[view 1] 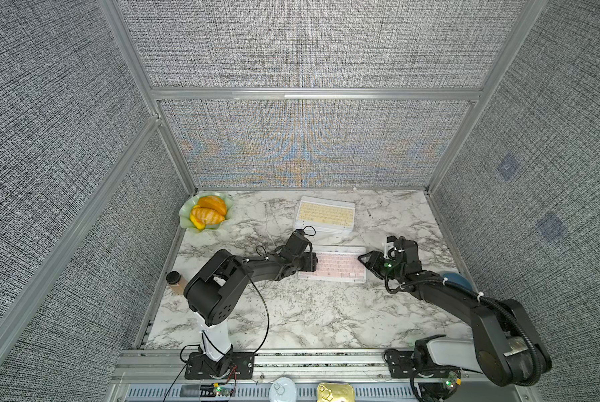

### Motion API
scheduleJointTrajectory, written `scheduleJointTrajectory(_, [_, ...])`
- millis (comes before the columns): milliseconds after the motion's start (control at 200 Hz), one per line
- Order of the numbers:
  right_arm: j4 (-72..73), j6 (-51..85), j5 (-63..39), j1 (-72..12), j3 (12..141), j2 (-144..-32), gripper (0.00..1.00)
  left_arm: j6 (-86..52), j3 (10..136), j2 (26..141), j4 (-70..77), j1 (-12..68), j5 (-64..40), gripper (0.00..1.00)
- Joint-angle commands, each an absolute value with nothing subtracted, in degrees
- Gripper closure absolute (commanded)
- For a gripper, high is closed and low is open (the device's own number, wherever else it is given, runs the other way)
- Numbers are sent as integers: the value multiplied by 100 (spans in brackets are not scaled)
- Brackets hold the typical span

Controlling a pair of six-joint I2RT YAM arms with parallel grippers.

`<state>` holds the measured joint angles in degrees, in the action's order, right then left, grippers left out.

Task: Stack the numeric keypads
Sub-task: Pick up the numeric keypad from the center of the board.

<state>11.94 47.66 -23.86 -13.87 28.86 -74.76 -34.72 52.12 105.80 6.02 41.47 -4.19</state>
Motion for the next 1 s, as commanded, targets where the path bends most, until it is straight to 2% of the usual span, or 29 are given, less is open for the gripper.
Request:
scheduleJointTrajectory(0, [1946, 5027, -3834, -1450, 2891, -7457, 50, -3639, 5135, 10768, -359, 4291, -1731, 30])
scheduleJointTrajectory(715, [2350, 5123, -4377, -1450, 2650, -7464, 50, -3464, 4945, 10731, 112, 4333, -1940, 30])
scheduleJointTrajectory(996, [3111, 5519, -4573, -1450, 2428, -7462, 50, -3410, 4937, 10800, 140, 4367, -1976, 30])
